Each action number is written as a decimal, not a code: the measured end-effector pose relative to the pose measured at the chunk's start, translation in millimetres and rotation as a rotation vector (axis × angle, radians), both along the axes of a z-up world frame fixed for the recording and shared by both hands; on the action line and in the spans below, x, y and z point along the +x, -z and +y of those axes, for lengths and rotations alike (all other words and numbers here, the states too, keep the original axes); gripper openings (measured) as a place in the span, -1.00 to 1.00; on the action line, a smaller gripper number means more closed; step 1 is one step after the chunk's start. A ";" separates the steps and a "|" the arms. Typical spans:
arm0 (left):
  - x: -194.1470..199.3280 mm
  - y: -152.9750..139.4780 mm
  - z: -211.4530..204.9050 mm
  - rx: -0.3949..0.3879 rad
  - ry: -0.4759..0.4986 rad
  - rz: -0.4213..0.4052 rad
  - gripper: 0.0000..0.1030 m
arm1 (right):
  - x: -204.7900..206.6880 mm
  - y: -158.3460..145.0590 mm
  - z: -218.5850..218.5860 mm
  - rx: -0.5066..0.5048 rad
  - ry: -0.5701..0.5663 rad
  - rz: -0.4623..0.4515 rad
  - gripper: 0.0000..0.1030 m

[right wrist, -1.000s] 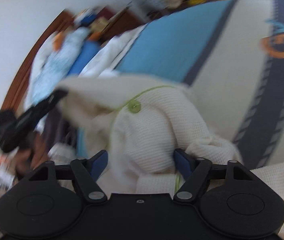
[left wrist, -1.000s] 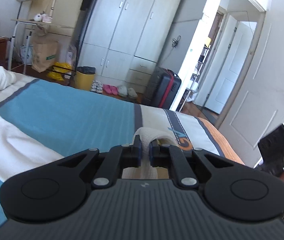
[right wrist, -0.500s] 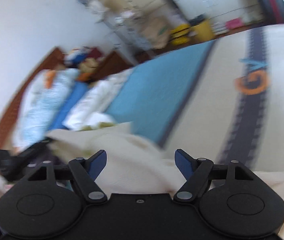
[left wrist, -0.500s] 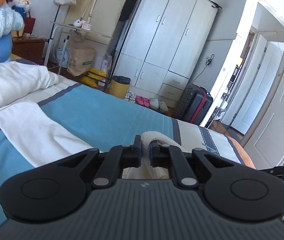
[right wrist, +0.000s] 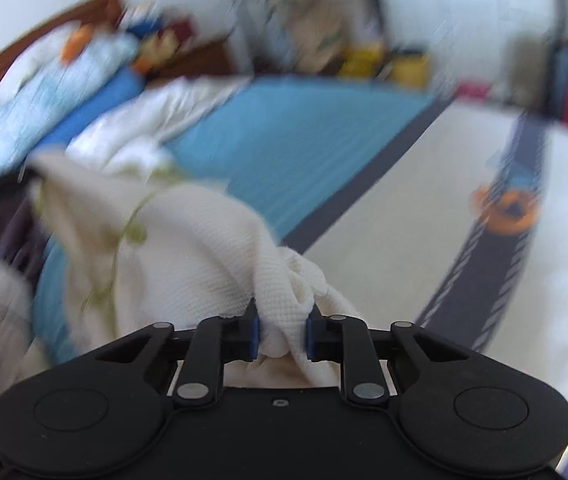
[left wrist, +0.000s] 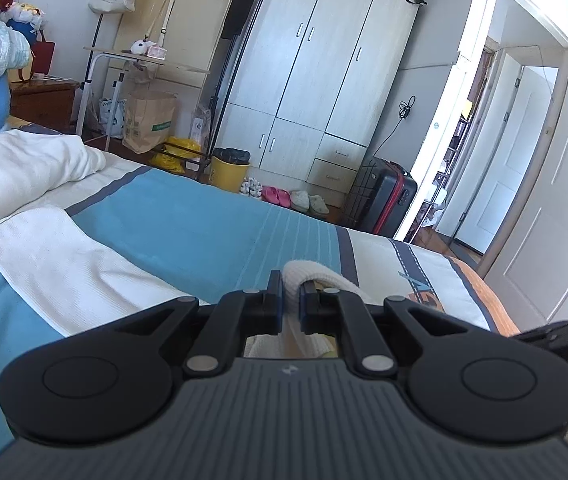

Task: Fold clothes

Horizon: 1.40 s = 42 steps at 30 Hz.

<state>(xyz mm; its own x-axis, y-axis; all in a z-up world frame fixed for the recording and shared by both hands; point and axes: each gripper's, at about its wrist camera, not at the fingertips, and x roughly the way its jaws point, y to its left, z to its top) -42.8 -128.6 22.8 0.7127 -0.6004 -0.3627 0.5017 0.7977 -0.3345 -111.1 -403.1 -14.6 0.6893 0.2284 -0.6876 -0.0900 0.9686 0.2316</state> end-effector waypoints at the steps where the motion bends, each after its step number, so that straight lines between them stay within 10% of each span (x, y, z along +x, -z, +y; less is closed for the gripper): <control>1: 1.1 -1.3 -0.3 -0.008 0.008 0.002 -0.86 | -5.4 -8.1 -2.0 -0.020 0.032 -0.042 -0.55; 10: 30.9 -59.2 -71.6 0.056 0.132 -0.194 -0.86 | 1.7 -84.9 -27.9 -0.216 0.215 -0.312 -0.61; 15: 74.4 -130.9 -114.9 -0.002 0.007 -0.390 -0.87 | 58.0 -124.8 -62.8 -0.218 0.336 -0.386 -0.61; 17: 85.5 -146.3 -122.7 -0.059 -0.056 -0.416 -0.81 | 80.5 -140.8 -76.8 -0.218 0.385 -0.416 -0.41; 19: 103.7 -142.2 -136.9 -0.038 -0.114 -0.373 -0.27 | 103.0 -156.7 -90.8 -0.218 0.433 -0.446 0.27; 20: 116.2 -133.1 -145.8 0.016 -0.105 -0.312 0.61 | 114.2 -164.5 -97.7 -0.218 0.458 -0.460 0.59; 21: 126.1 -115.0 -148.9 0.072 -0.091 -0.242 0.78 | 120.4 -151.7 -100.8 -0.220 0.488 -0.416 0.63; 29: 122.0 36.2 -102.0 0.339 -0.041 0.088 0.75 | 59.1 -9.6 -78.8 -0.248 0.450 -0.127 0.63; 32: 96.6 69.2 -77.3 0.305 -0.041 0.142 0.75 | 56.5 13.6 -78.5 -0.257 0.448 0.084 0.63; 39: 51.7 110.8 -49.6 0.182 0.040 0.255 0.75 | 22.1 0.7 -86.9 -0.120 0.513 0.156 0.70; 42: 35.2 97.9 -59.7 0.207 0.087 0.166 0.75 | 3.9 16.5 -99.1 -0.101 0.616 0.273 0.70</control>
